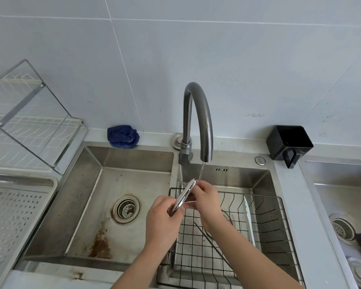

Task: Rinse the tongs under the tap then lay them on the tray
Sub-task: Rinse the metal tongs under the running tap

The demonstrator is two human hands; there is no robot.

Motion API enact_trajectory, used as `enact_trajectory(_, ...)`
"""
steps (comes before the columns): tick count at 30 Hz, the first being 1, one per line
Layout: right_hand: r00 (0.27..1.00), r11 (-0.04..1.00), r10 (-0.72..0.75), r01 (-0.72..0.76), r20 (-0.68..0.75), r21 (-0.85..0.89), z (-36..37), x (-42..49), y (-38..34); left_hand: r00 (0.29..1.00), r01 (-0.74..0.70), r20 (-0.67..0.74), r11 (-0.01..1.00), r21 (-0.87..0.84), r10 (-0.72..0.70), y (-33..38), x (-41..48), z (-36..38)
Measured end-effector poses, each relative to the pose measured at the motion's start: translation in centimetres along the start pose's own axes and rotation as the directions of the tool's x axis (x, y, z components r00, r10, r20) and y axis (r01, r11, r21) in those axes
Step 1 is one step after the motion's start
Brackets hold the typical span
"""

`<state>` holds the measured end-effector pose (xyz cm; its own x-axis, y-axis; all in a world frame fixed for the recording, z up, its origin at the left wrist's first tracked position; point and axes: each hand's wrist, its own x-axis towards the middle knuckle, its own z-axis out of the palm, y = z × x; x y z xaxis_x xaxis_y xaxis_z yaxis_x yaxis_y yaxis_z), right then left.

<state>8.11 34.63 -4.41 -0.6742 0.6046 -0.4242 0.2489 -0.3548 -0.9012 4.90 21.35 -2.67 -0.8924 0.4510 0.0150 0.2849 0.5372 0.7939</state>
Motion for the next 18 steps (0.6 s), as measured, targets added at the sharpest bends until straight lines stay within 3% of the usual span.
enact_trajectory(4, 0.998, 1.0, 0.023, -0.024, -0.057, -0.013, -0.7, 0.4, -0.2, 1.0, -0.011, 0.009, 1.0, 0.001, 0.011, 0.2, -0.4, 0.3)
enact_trajectory(9, 0.998, 0.998, 0.04, -0.042, 0.05, 0.051, -1.3, 0.1, 0.1, 0.997, 0.058, 0.043, 0.998, -0.036, -0.056, -0.4, -0.2, 0.3)
enact_trajectory(14, 0.998, 0.999, 0.051, -0.05, -0.047, 0.016, -1.1, 0.5, 0.0, 0.995, 0.087, 0.052, 0.994, -0.066, -0.084, 0.0, -0.1, 0.7)
enact_trajectory(18, 0.994, 0.995, 0.077, -0.082, 0.073, 0.062, -1.1, 0.5, -0.1, 0.99, 0.134, 0.06, 0.986, -0.099, -0.128, -0.3, 0.3, 0.5)
